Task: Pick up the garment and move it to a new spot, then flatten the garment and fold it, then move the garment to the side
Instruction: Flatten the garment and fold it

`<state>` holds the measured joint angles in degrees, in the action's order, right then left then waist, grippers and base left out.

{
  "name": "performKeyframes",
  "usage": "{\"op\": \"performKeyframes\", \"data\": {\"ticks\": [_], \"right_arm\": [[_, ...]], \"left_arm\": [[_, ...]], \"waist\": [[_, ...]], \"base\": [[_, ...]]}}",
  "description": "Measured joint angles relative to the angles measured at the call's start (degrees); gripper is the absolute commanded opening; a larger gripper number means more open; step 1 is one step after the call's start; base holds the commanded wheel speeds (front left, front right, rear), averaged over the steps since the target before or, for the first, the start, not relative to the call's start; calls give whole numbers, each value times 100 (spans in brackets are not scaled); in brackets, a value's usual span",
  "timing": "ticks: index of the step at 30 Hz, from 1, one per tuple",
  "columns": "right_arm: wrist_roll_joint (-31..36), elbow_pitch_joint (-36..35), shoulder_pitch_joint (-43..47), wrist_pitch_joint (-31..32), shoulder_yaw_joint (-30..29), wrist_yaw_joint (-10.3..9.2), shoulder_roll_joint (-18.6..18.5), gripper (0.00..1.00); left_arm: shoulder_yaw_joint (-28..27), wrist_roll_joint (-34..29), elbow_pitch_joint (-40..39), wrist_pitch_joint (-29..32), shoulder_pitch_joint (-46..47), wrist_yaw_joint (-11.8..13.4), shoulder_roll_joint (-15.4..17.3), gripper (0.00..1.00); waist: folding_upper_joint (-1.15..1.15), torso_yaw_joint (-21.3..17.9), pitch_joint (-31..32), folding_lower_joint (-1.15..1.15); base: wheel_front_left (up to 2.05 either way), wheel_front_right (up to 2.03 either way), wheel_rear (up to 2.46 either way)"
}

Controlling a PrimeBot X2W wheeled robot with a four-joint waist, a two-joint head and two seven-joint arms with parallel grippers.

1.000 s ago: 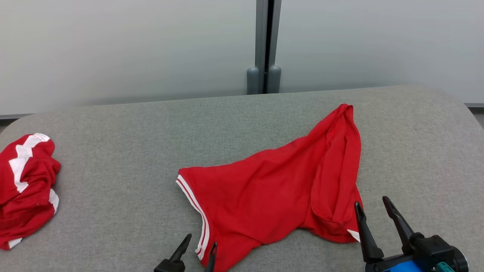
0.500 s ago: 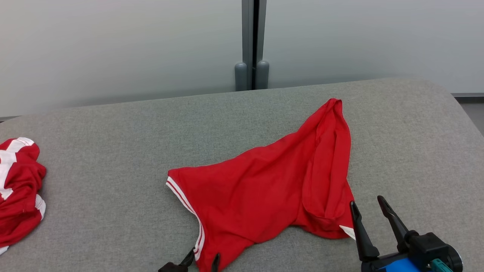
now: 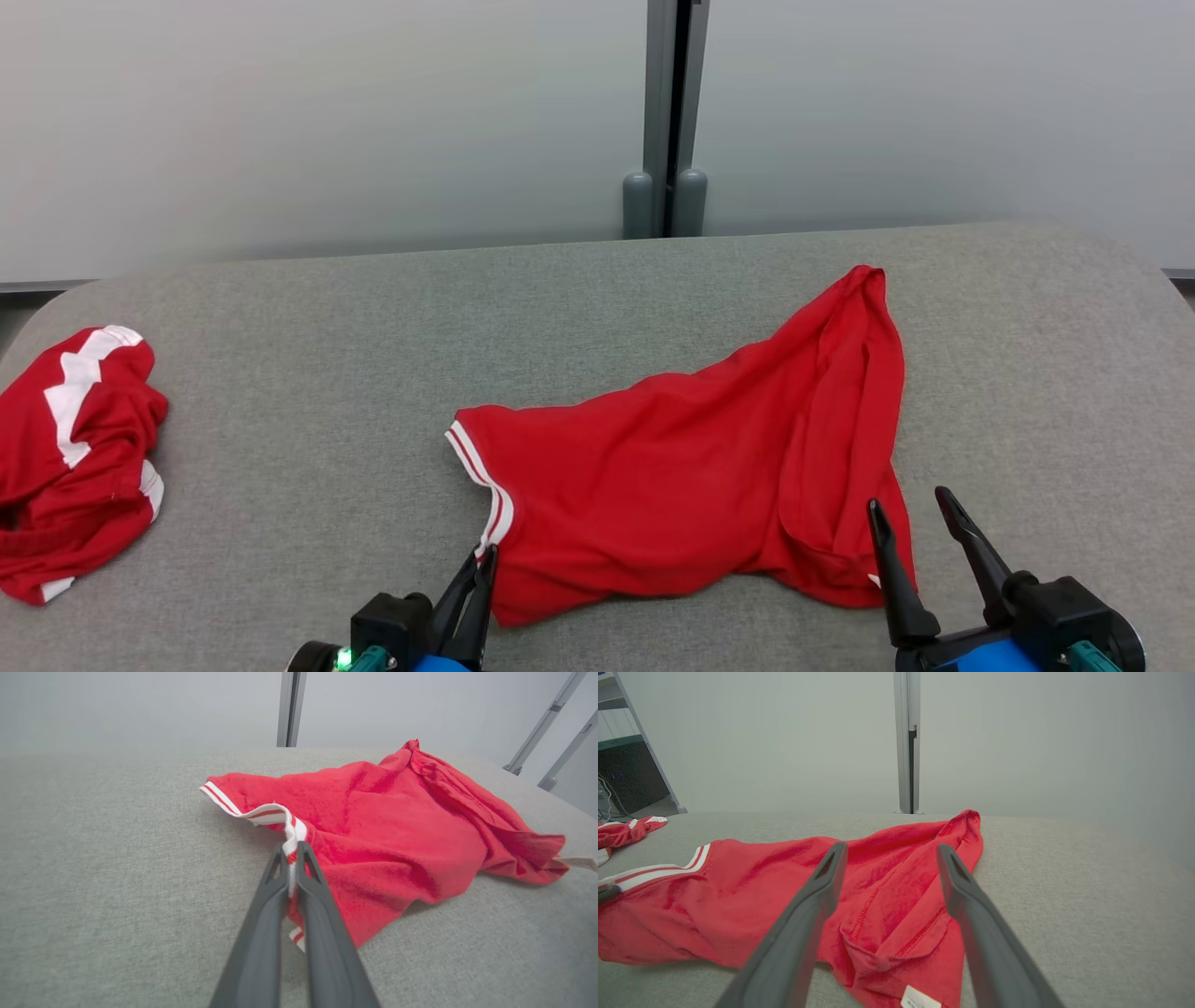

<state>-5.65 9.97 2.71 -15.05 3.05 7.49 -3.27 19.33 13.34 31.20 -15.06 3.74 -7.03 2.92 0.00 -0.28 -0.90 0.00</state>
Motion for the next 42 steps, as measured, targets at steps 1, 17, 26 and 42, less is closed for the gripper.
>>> {"op": "performKeyframes", "data": {"ticks": [1,17,26,42], "right_arm": [[-2,-1,3,0,-11,0,0,100],[-57,4,13,-1,-132,0,16,100],[-90,64,-54,0,-126,0,23,100],[-76,198,-358,0,-55,0,-40,100]], "left_arm": [[-64,-33,-121,-1,-15,0,5,0],[-818,-537,-2607,0,-662,43,368,0],[-738,-711,-3227,-1,-933,68,487,0],[-582,-693,-2504,0,-251,48,407,0]], "waist": [[0,36,8,0],[0,525,-90,0],[0,640,-213,0],[0,-22,-514,0]], "base": [[0,0,0],[0,0,0],[0,0,0],[0,0,0]]}}
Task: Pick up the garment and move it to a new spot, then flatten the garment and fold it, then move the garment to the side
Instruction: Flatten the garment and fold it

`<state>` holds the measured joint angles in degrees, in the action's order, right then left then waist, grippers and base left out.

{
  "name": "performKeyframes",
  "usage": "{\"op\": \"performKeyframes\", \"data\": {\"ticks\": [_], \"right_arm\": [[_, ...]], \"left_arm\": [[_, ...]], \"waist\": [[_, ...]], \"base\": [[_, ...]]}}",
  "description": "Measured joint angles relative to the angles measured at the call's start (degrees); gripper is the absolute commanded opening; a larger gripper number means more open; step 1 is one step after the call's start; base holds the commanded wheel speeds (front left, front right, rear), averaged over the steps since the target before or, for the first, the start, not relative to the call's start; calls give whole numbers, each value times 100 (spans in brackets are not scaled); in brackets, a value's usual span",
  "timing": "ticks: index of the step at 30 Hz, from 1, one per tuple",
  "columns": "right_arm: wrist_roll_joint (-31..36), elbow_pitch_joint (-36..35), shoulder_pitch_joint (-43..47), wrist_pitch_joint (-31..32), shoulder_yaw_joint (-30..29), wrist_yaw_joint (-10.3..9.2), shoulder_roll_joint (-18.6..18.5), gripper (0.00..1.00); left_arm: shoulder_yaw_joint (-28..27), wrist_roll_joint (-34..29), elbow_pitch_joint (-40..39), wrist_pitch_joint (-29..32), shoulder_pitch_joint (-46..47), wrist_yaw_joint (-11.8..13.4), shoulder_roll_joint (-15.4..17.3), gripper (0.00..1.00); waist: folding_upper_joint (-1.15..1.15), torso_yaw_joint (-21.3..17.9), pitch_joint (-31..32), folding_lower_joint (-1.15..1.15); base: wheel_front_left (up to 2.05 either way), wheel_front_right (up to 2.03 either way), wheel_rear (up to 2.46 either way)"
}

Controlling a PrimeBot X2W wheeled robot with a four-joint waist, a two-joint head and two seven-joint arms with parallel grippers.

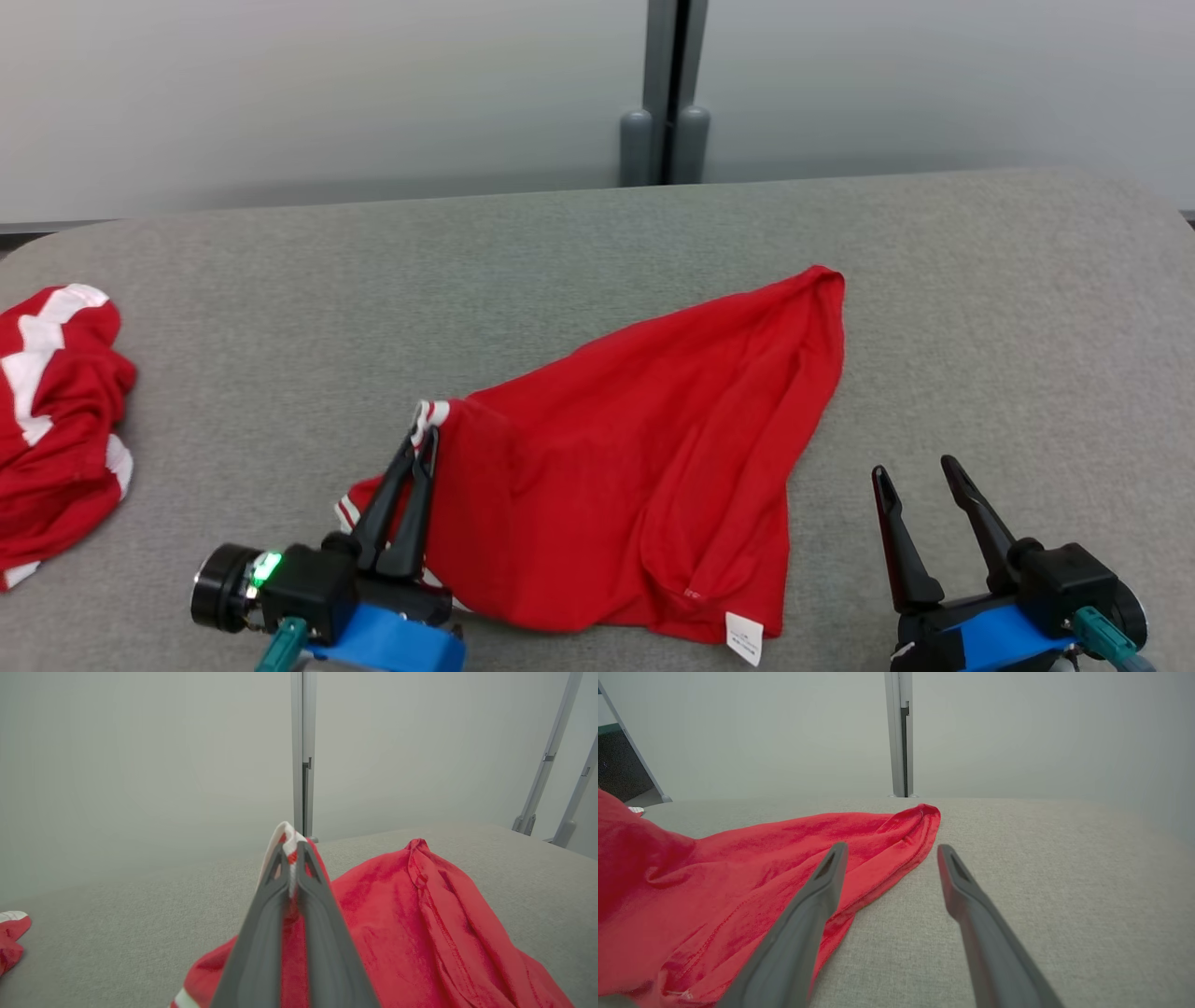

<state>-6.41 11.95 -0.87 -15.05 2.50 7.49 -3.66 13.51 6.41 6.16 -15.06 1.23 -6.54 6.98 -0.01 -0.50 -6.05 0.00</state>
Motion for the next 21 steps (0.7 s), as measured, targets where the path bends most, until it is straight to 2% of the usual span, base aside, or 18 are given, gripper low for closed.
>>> {"op": "performKeyframes", "data": {"ticks": [12,21], "right_arm": [[14,101,-294,0,0,0,-41,100],[-5,146,-504,0,14,0,-37,100]], "left_arm": [[-236,48,977,0,1191,-54,207,0],[-186,47,1653,-1,1958,-60,408,0]], "waist": [[0,-542,-419,1],[0,-786,-685,0]], "base": [[0,0,0],[0,0,0]]}}
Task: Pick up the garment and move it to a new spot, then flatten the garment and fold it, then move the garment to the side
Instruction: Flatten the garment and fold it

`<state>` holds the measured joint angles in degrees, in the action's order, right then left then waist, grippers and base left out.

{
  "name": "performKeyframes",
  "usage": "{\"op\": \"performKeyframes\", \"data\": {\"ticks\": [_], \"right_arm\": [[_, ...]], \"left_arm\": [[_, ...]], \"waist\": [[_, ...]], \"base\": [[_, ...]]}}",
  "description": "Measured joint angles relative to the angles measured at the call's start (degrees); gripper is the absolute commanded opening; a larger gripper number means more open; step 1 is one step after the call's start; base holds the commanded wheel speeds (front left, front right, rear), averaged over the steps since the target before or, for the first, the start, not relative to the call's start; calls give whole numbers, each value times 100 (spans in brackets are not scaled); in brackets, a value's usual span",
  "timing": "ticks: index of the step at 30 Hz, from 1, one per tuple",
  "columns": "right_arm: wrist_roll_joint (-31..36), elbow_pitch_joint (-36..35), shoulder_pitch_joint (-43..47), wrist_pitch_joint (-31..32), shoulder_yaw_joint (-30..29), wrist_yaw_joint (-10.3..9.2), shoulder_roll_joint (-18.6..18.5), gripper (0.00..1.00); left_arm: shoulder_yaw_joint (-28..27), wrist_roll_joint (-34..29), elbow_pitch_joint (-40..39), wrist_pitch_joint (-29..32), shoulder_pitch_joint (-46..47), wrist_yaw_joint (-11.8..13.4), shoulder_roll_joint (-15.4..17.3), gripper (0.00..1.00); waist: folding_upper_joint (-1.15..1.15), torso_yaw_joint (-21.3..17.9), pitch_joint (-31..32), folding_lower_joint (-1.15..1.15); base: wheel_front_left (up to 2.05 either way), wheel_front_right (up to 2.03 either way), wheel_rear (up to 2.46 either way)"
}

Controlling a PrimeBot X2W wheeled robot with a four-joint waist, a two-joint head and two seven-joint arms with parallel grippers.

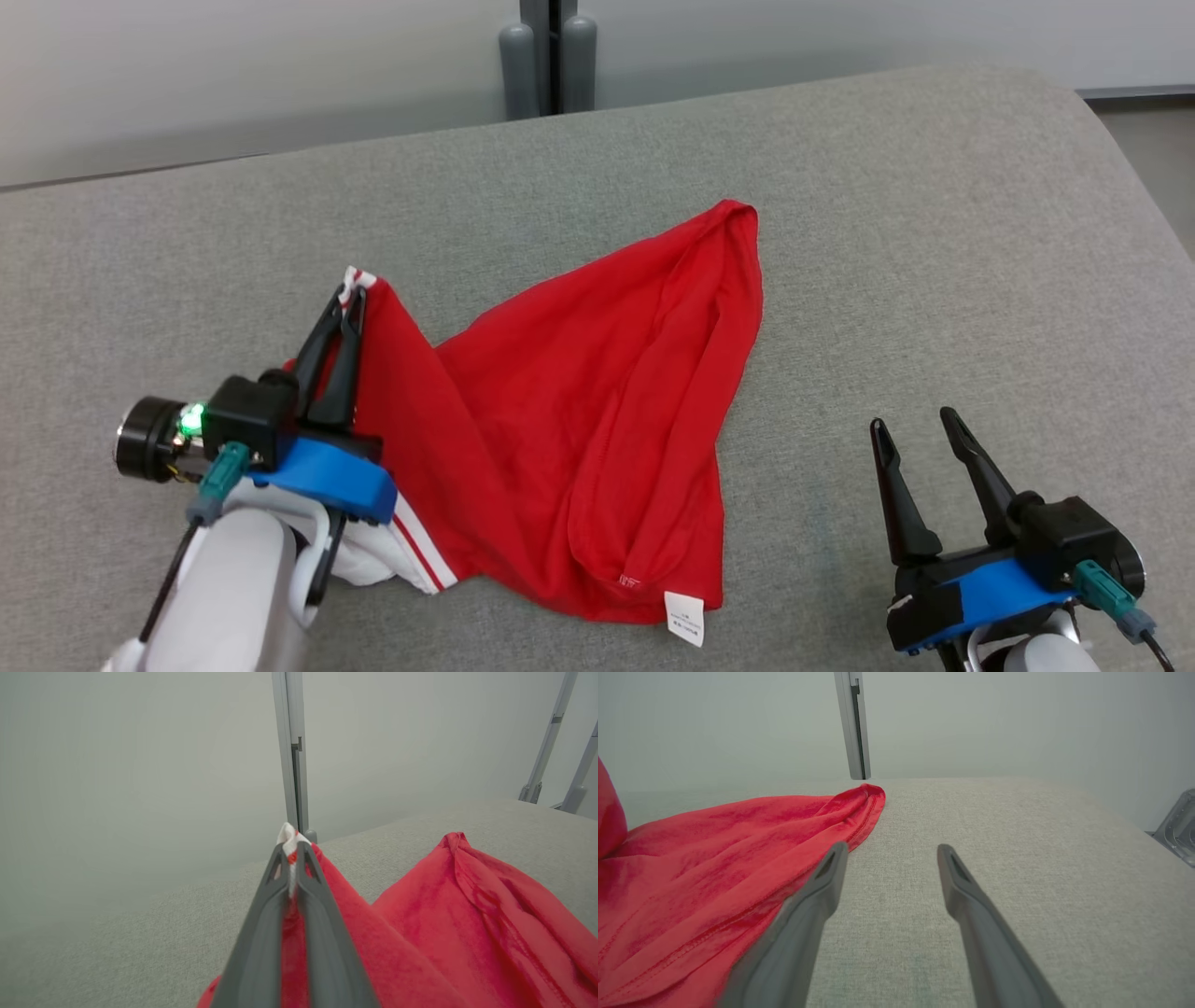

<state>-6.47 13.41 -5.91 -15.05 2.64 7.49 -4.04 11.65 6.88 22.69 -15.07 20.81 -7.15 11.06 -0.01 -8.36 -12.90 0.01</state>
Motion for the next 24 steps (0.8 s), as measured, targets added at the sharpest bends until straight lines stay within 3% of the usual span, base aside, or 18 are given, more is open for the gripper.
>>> {"op": "performKeyframes", "data": {"ticks": [16,17,18,24], "right_arm": [[-14,81,-182,0,77,0,-18,100],[-14,94,-182,0,86,0,-16,100],[-14,109,-183,0,93,0,-16,100],[-13,167,-172,0,63,0,-2,100]], "left_arm": [[-11,298,1438,1,1116,-29,314,0],[-27,298,1521,1,1116,-29,316,15],[-46,296,1559,1,1116,-29,311,99],[-244,253,1526,0,873,-29,233,100]], "waist": [[0,-309,-147,0],[0,-321,-146,0],[-1,-330,-140,0],[1,-299,-9,-1]], "base": [[0,0,0],[0,0,0],[0,0,0],[0,0,0]]}}
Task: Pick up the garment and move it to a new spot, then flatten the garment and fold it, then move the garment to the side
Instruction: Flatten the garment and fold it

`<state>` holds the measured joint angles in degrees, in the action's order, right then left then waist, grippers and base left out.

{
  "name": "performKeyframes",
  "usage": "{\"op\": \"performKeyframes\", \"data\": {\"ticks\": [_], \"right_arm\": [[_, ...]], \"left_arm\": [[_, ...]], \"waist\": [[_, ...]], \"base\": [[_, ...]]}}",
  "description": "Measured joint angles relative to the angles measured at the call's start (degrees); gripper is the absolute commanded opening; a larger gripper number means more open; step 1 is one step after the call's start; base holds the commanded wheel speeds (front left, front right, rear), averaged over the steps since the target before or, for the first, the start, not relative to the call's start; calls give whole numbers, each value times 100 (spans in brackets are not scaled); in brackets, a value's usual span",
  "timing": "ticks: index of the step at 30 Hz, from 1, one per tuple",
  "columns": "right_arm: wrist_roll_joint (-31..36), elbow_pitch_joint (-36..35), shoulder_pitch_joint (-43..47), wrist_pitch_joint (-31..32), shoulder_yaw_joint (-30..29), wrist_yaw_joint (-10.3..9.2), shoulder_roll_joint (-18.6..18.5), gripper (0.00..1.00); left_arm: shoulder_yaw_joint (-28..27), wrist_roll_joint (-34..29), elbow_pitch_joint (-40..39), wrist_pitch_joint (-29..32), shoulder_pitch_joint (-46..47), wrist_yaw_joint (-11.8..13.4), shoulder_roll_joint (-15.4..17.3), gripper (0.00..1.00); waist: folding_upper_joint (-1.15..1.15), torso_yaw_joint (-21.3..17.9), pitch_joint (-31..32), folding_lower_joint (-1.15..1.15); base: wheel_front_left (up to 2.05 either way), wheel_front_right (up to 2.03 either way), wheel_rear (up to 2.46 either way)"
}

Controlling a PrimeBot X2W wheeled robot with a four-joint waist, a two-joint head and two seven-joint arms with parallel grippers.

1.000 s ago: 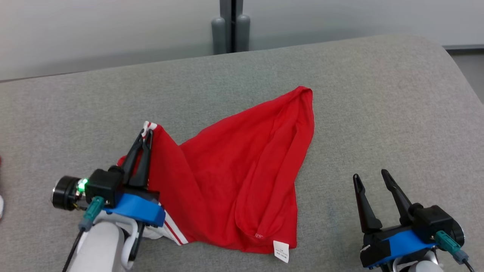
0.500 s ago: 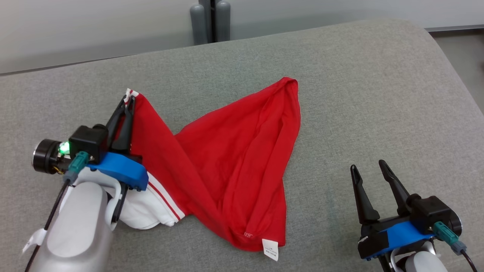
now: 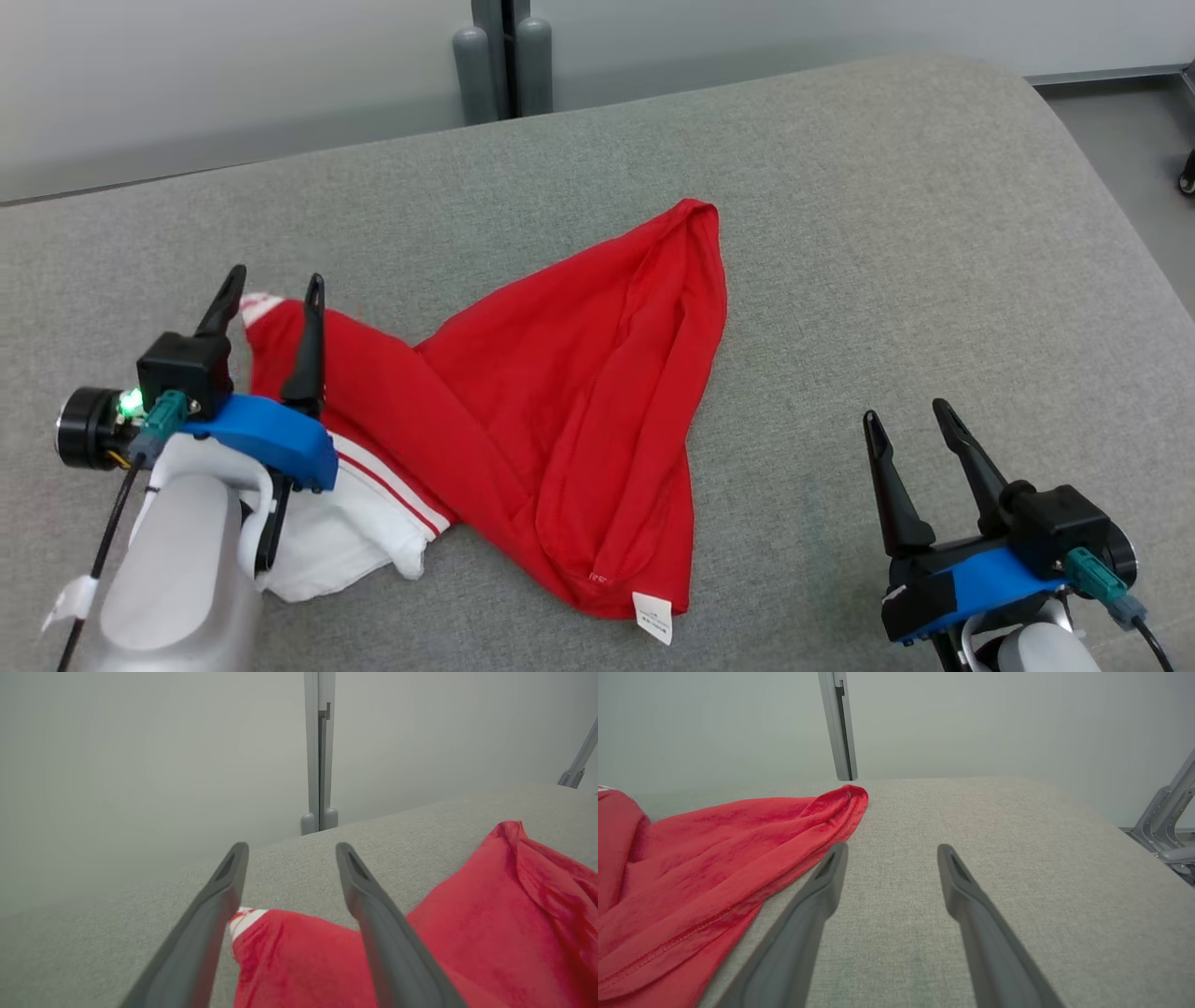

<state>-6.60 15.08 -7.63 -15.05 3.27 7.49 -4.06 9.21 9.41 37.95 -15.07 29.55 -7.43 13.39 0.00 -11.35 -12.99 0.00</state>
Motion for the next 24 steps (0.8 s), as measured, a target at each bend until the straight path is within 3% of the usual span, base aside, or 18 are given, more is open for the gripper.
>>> {"op": "performKeyframes", "data": {"ticks": [24], "right_arm": [[-8,-21,439,0,-105,0,90,100]], "left_arm": [[-966,-610,-2837,0,-2579,167,-714,100]], "waist": [[0,1050,792,0]], "base": [[0,0,0]]}}
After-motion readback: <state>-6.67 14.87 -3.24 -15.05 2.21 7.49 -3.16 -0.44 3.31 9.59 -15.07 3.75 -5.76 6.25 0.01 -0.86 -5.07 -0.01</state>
